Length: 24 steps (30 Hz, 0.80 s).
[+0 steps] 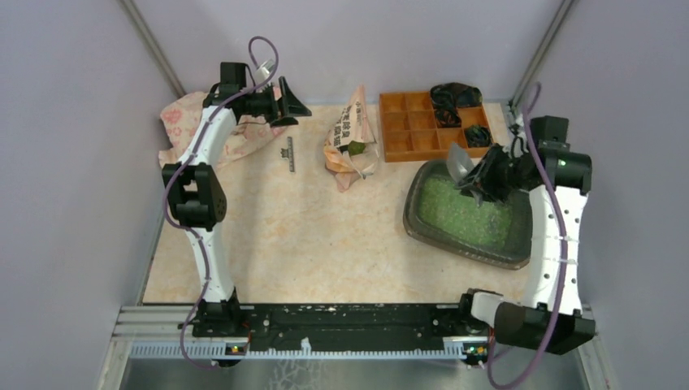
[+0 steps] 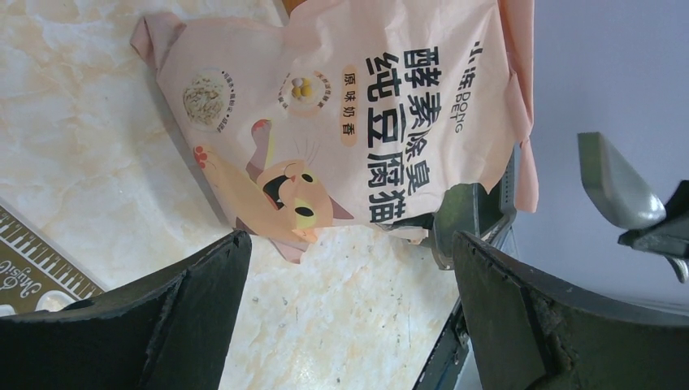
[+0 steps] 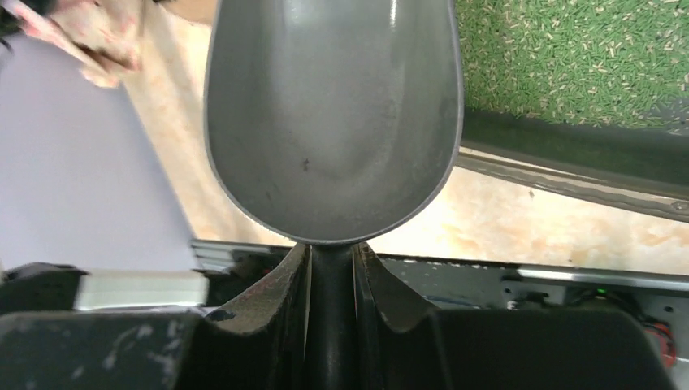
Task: Fill the litter box with clean litter
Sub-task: Pour the cat litter into the litter box, then move the cat litter bag to the center of the board.
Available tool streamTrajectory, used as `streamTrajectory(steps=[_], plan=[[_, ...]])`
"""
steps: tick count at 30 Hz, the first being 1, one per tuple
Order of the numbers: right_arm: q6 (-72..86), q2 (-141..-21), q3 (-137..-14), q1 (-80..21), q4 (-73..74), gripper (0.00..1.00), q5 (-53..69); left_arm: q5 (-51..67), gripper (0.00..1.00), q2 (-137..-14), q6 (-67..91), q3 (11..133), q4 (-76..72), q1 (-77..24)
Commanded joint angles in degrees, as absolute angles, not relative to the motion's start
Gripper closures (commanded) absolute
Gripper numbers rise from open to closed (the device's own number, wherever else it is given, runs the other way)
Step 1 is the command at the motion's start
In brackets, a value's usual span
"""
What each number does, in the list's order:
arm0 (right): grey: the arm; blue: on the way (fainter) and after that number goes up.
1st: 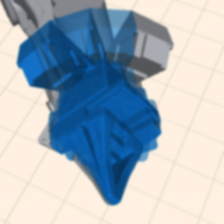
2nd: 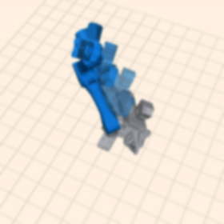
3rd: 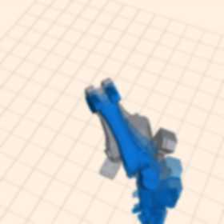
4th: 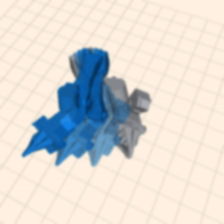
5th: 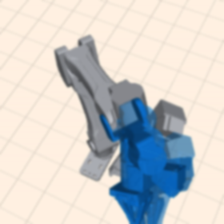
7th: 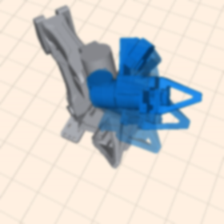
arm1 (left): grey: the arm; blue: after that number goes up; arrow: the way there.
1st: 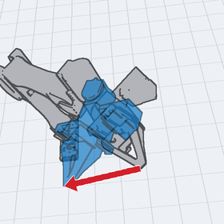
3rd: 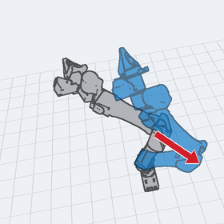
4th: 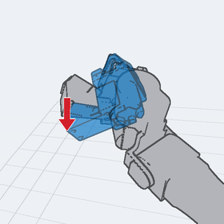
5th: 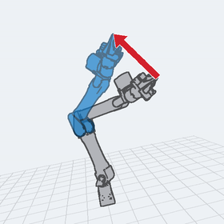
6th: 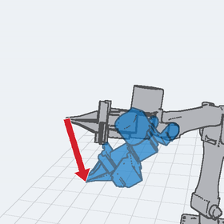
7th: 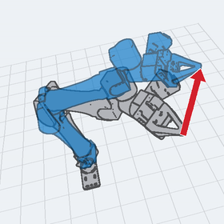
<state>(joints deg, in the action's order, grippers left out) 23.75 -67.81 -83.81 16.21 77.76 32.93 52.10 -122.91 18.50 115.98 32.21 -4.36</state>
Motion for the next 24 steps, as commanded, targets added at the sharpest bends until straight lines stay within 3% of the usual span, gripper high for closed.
streamTrajectory(steps=[1,5,8,19,24], plan=[[23.3,-66.6,-91.3,1.9,81.8,1.0,19.3,52.8,0.01,-123.6,19.1,116.1,30.7,-4.1],[27.2,-72.4,-97.2,-20.4,84.1,1.0,5.9,50.8,0.01,-124.3,19.1,116.2,31.2,-4.1],[27.1,-77.4,-101.0,-29.1,86.0,1.0,2.9,49.1,0.01,-124.9,18.8,116.4,31.8,-4.2],[17.2,-95.5,-113.2,-32.0,82.3,1.0,4.7,41.9,0.01,-132.3,18.3,129.4,38.1,-7.9],[15.1,-103.5,-115.8,-31.0,75.7,1.0,9.6,38.9,0.01,-134.5,18.9,129.9,36.7,-9.4]])
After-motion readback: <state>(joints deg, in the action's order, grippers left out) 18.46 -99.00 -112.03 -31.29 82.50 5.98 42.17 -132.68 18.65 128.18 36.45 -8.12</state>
